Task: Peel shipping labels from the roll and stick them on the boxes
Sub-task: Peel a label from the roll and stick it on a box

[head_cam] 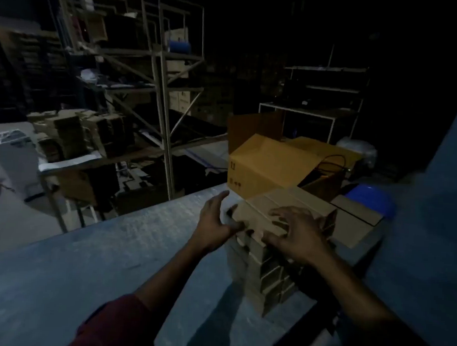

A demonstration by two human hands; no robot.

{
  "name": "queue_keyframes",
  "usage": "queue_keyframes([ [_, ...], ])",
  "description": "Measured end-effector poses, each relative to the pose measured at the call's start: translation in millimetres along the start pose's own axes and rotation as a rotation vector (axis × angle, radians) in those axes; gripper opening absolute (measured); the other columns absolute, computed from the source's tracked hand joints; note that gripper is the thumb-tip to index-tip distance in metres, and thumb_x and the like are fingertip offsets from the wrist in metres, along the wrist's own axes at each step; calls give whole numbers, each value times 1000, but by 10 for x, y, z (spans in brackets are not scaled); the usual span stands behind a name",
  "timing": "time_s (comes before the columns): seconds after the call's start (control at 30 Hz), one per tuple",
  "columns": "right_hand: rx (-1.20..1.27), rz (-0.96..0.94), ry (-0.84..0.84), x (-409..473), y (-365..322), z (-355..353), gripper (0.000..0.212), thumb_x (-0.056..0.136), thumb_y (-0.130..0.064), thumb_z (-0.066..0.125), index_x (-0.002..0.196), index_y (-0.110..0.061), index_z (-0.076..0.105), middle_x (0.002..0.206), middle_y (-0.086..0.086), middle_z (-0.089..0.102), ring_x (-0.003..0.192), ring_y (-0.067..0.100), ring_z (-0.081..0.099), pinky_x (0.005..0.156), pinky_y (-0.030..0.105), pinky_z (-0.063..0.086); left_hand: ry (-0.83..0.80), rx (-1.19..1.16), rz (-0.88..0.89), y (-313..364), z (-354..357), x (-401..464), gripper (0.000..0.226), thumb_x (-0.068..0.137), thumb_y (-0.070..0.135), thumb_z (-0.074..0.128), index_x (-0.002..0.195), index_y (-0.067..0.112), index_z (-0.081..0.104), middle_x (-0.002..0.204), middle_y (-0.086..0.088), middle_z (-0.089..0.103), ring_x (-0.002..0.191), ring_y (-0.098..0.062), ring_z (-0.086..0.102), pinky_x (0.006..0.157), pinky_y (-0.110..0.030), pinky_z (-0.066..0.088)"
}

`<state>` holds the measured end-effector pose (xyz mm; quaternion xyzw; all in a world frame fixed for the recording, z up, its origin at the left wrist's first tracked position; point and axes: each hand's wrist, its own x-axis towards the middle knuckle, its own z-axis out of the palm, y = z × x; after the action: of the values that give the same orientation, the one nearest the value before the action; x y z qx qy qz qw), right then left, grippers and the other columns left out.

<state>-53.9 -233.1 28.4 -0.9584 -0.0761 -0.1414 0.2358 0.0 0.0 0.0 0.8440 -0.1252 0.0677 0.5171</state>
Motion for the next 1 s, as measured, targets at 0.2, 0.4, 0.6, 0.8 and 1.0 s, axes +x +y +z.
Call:
queue_keyframes([
  [0.2,128,24,96,138,382,218,41,86,-35,54,122,-24,72,116,-3,70,119,26,55,91,25,37,-206,207,59,-252,407,-108,136,47,86,85,149,74,-4,166,14,-37,158,-25,-24,126,-67,13],
  [0.4,215,19,157,214,459,219,44,86,-24,43,117,-23,73,108,-14,68,114,22,57,92,27,40,-61,126,103,-284,567,-31,112,49,75,91,146,54,40,168,6,-9,160,-28,3,123,-51,34],
  [0.6,323,-57,247,283,323,90,33,95,-13,54,118,-25,73,116,-15,69,119,17,57,94,25,51,163,-575,-62,77,201,44,72,58,60,83,122,31,65,125,-6,64,119,-26,61,99,-41,52],
  [0.8,372,-280,99,413,-324,214,50,87,-34,67,135,-43,55,137,-23,53,131,5,46,106,25,44,262,-1068,-336,142,-458,-250,91,58,69,73,133,17,68,123,-20,71,111,-40,69,110,-53,45],
  [1.0,280,-504,-201,477,-1157,882,108,78,-62,75,159,-49,6,170,-16,13,157,10,10,125,36,16,166,-1308,-419,-222,-925,-793,102,63,74,79,144,15,61,146,-30,54,131,-54,56,116,-62,38],
])
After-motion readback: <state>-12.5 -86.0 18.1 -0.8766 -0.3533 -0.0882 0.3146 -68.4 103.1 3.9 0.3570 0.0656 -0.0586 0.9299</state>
